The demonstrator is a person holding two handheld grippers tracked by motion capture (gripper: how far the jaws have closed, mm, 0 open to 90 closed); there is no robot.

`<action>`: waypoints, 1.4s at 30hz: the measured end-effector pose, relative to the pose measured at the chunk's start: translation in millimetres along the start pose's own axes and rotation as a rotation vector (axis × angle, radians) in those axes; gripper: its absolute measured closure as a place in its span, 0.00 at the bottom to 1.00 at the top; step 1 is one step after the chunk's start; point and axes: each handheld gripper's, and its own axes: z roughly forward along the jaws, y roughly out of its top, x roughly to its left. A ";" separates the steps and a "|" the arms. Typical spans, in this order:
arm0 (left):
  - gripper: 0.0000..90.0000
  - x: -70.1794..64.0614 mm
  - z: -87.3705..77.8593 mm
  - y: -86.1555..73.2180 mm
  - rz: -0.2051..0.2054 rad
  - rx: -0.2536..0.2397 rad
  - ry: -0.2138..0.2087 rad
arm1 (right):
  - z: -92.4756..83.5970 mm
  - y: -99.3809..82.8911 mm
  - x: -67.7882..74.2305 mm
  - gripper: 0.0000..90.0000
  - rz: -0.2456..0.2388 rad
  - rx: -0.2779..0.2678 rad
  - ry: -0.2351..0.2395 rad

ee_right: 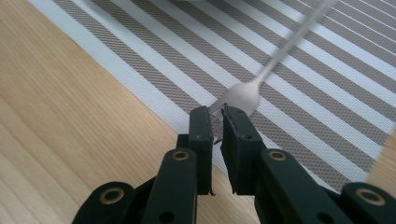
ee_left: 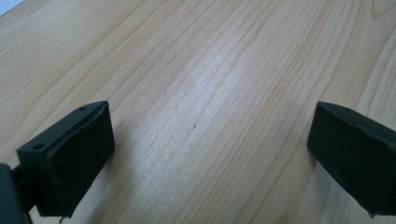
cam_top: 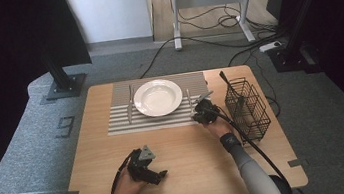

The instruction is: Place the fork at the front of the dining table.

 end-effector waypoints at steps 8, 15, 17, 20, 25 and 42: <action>0.00 0.0 0.0 0.0 0.000 0.000 0.000 | 5.1 3.7 2.1 0.86 -0.005 -0.014 -0.031; 0.00 0.0 0.0 0.0 0.000 0.000 0.000 | 5.1 4.0 -6.4 0.85 0.014 -0.005 -0.079; 0.00 0.0 0.0 0.0 -0.001 0.000 0.000 | 5.0 4.1 -11.8 0.85 0.024 -0.002 -0.090; 0.00 0.1 0.0 0.0 0.000 0.000 0.000 | 6.3 4.8 -17.8 0.85 0.033 -0.005 -0.105; 0.00 0.2 0.1 0.1 -0.001 0.001 0.000 | 8.9 6.4 -25.6 0.84 0.056 -0.013 -0.106; 0.00 -0.1 0.0 -0.1 -0.014 0.004 0.010 | -10.8 6.1 -18.7 0.24 0.078 -0.079 -0.040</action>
